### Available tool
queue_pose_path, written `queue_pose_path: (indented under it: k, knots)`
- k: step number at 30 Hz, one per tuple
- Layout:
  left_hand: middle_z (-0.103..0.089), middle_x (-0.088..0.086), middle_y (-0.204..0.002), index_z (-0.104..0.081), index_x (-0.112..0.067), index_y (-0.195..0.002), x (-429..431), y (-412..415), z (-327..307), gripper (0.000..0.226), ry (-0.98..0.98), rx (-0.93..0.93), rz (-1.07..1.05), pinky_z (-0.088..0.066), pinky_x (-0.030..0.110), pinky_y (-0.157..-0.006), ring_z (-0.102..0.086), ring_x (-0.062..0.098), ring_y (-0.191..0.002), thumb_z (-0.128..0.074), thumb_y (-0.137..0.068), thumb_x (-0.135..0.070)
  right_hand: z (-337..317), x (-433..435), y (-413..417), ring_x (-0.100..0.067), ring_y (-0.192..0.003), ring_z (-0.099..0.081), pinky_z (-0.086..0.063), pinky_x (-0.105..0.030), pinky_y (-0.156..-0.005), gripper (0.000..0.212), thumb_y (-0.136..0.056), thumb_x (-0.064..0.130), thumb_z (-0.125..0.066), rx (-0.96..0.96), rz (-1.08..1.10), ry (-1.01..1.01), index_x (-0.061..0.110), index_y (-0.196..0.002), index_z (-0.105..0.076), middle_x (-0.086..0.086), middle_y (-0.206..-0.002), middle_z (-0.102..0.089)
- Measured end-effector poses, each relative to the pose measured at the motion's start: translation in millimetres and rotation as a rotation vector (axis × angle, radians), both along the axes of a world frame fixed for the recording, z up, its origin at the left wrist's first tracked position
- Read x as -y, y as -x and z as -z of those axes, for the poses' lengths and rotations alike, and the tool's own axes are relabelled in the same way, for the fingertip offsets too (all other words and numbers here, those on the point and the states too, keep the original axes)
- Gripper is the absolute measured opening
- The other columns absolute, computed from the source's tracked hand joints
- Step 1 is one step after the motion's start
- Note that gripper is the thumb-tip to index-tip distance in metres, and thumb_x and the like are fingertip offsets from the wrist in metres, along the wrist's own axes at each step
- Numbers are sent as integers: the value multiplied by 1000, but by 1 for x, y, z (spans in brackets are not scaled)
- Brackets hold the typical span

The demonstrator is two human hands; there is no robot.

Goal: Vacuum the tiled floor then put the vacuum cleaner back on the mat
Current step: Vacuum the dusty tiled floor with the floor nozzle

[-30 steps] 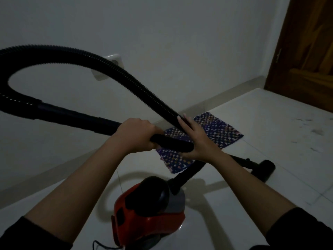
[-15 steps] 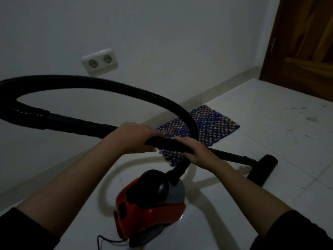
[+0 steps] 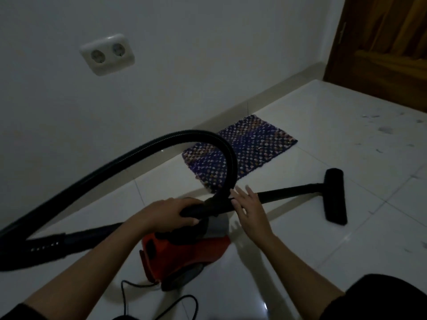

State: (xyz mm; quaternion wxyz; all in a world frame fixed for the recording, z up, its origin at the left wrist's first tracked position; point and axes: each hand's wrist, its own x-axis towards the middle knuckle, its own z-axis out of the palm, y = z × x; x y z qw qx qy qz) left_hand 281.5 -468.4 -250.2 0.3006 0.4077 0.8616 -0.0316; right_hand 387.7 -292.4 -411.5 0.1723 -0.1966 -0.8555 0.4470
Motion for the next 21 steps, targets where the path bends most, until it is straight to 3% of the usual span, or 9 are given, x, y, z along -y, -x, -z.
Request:
queue_pose_path:
  k: [3,6,9,11,13,15,21]
  knots:
    - [-51,-1,-136,-28,-42,-143,2,-12,22,58,-42,59,-69,-40,25,-82,-53,17,-114,-51,-91,-48,4,32,-8,-19,-150,2,-2,-34,-120,51,-103,34,-37,26,281,267,20,-151,-26,-4,-162,-6]
    - [-52,-4,-135,-32,-44,-141,-4,-25,44,56,-124,178,-138,-45,30,-97,-55,15,-114,-54,-89,-47,-11,43,-8,-20,-150,-5,-11,-32,-117,61,-103,38,-33,63,534,692,24,-155,-3,-4,-163,9]
    - [-59,-3,-124,-42,-40,-134,-17,-47,59,45,-243,337,-180,-46,33,-99,-58,12,-107,-54,-91,-37,-10,39,-1,-30,-141,-34,-26,-40,-114,63,-104,41,-31,-43,699,1164,27,-155,3,-7,-159,-20]
    - [-64,3,-107,-40,-36,-128,-28,-63,67,37,-296,487,-197,-53,31,-86,-60,9,-87,-52,-94,-29,-4,31,-1,-31,-113,-60,-48,-43,-97,56,-104,36,-34,-258,750,1378,29,-154,-8,-11,-137,-49]
    - [-55,1,-81,-29,-36,-130,-39,-77,71,38,-301,617,-227,-50,23,-59,-53,6,-61,-47,-98,-24,-3,16,-6,-22,-76,-63,-54,-33,-70,45,-105,28,-36,-399,788,1442,27,-148,-23,-10,-101,-60]
    - [-47,1,-74,-23,-39,-134,-52,-86,76,42,-317,684,-261,-46,19,-48,-48,9,-53,-43,-100,-25,-3,-1,-10,-17,-58,-50,-49,-27,-53,41,-105,25,-38,-432,799,1427,25,-145,-30,-8,-80,-53]
    - [-46,7,-76,-31,-36,-137,-88,-90,85,40,-398,828,-436,-45,22,-45,-49,12,-49,-43,-100,-27,-2,-41,-3,-16,-50,-43,-44,-25,-44,47,-104,21,-39,-319,766,1336,29,-149,-25,-7,-73,-45]
